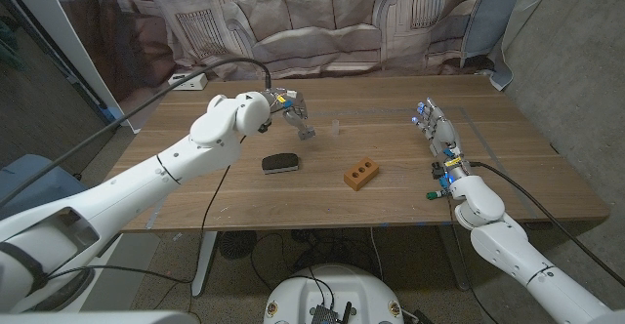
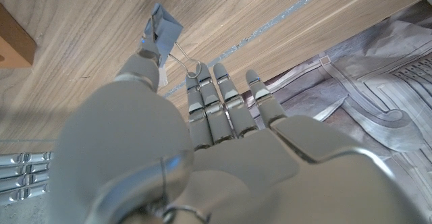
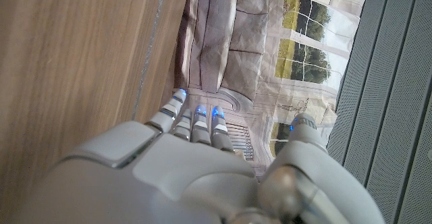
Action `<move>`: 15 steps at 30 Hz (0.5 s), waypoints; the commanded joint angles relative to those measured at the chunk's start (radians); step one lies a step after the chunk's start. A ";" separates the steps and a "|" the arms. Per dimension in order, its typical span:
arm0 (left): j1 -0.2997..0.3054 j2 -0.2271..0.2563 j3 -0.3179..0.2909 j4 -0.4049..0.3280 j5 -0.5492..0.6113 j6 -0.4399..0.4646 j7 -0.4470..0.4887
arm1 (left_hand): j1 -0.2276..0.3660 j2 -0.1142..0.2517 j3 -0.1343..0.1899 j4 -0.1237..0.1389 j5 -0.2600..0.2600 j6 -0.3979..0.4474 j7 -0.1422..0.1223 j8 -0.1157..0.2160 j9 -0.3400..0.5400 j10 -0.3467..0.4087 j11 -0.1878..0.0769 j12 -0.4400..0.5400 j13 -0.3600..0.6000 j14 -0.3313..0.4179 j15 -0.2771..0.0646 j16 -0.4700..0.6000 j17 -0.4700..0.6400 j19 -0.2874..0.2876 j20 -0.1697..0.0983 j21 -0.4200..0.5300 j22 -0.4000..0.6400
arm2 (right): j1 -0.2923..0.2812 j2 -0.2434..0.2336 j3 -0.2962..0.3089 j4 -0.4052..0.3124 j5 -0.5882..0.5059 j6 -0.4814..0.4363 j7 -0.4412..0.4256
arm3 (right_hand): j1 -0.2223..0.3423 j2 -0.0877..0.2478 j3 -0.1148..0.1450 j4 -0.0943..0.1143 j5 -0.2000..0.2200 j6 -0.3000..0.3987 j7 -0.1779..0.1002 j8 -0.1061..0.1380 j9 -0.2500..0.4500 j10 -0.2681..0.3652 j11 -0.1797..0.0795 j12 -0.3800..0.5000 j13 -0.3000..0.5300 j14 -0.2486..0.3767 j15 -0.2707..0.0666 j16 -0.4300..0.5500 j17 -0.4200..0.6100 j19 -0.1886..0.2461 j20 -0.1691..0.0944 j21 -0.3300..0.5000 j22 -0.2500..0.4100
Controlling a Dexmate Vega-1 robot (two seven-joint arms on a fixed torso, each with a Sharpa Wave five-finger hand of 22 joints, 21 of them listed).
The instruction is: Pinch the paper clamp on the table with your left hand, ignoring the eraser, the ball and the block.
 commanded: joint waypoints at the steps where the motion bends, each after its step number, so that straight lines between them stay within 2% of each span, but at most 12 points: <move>1: -0.029 -0.029 0.031 0.051 0.007 -0.007 -0.035 | -0.015 0.001 -0.002 0.003 0.001 -0.006 -0.004 -0.002 0.003 -0.007 0.001 0.000 0.003 -0.007 0.004 -0.002 0.004 -0.005 0.003 0.001 0.005 | -0.004 -0.002 0.004 0.007 0.008 -0.007 0.000 | 0.013 0.000 -0.005 -0.002 0.003 0.008 0.003 -0.001 0.004 0.002 0.000 0.000 0.003 0.007 0.002 0.000 0.006 -0.005 0.001 0.003 0.002; 15: -0.024 -0.036 0.035 0.077 -0.022 -0.006 -0.017 | -0.021 0.003 -0.001 0.001 0.001 -0.005 -0.002 0.003 0.002 -0.005 0.004 0.004 0.001 -0.004 0.005 0.003 0.004 -0.004 0.008 0.004 0.005 | -0.009 0.002 -0.002 0.016 0.010 0.001 0.008 | 0.013 0.001 -0.005 -0.002 0.004 0.007 0.004 -0.002 0.004 0.003 0.001 0.000 0.003 0.007 0.002 0.000 0.006 -0.005 0.001 0.003 0.002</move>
